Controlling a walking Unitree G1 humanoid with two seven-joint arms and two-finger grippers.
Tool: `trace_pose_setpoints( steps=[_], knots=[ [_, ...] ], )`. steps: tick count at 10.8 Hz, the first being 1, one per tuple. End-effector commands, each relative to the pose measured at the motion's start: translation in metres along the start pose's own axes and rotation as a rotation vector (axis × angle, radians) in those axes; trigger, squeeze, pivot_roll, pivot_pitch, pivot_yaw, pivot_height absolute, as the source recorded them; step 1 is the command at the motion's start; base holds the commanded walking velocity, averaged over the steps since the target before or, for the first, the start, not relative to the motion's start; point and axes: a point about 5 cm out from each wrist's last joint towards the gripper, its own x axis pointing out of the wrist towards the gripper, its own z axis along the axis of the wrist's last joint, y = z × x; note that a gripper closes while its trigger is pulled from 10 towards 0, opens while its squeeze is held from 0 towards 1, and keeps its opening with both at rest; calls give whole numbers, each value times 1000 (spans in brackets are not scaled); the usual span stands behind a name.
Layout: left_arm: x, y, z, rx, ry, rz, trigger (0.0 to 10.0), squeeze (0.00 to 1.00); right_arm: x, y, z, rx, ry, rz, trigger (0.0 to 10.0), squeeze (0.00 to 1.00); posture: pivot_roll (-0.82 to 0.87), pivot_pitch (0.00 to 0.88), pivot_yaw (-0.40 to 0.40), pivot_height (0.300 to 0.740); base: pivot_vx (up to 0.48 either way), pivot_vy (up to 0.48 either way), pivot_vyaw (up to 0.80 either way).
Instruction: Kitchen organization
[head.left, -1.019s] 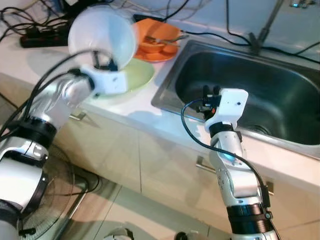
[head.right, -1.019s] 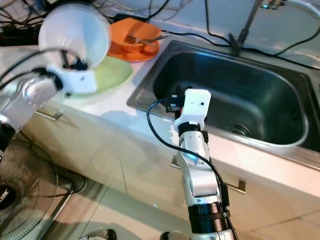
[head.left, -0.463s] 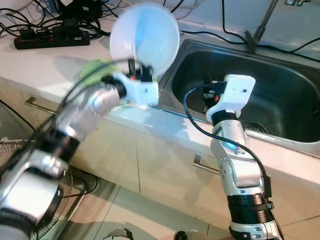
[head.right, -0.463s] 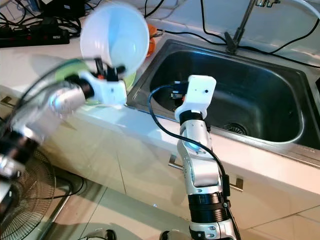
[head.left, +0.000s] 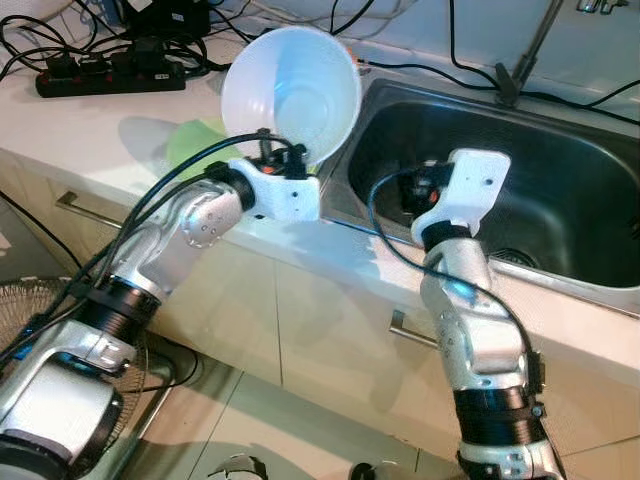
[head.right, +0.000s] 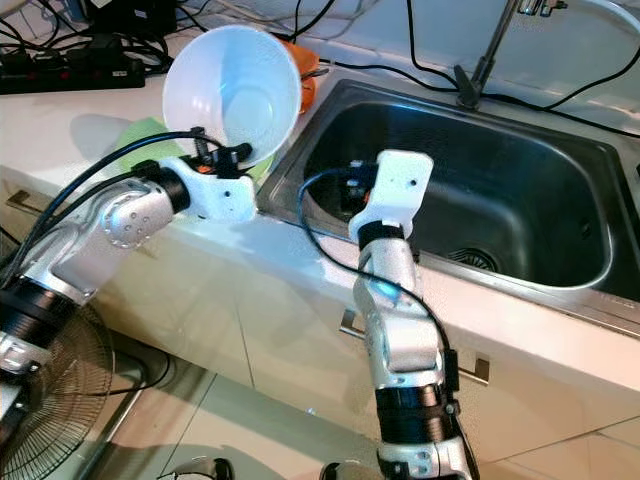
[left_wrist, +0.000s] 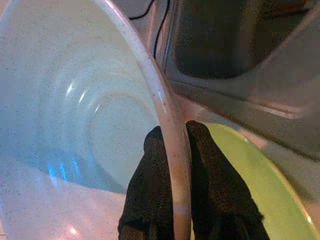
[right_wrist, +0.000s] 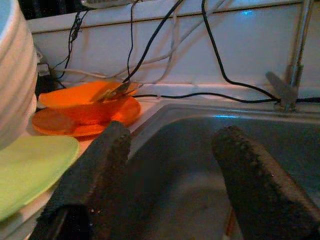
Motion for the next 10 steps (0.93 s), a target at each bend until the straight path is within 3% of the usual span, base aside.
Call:
trace_pose_setpoints(
  steps=[1, 3, 4, 5, 7, 10],
  knots=[
    [2, 6, 10, 22, -35, 15, 10000, 0, 4, -2, 19, 45, -43, 14, 10000, 1000, -30, 58, -36, 740, 0, 0, 0],
    [7, 3, 15, 27, -50, 0, 10000, 0, 10, 0, 40, 105, -77, 49, 10000, 1000, -46, 52, -31, 740, 0, 0, 0],
    [10, 0, 17, 30, -53, -13, 10000, 0, 12, 3, 49, 146, -79, 92, 10000, 376, -46, 52, -31, 740, 0, 0, 0],
    [11, -1, 18, 29, -56, -20, 10000, 0, 12, 7, 58, 188, -72, 148, 10000, 0, -46, 52, -31, 740, 0, 0, 0],
    [14, -2, 20, 34, -64, -27, 10000, 0, 11, 18, 68, 216, -55, 238, 10000, 0, -56, 57, -24, 740, 0, 0, 0],
    [16, 3, 28, 65, -111, 11, 10000, 0, 9, 27, 59, 220, 22, 290, 10000, 0, -59, 62, -27, 740, 0, 0, 0]
  ],
)
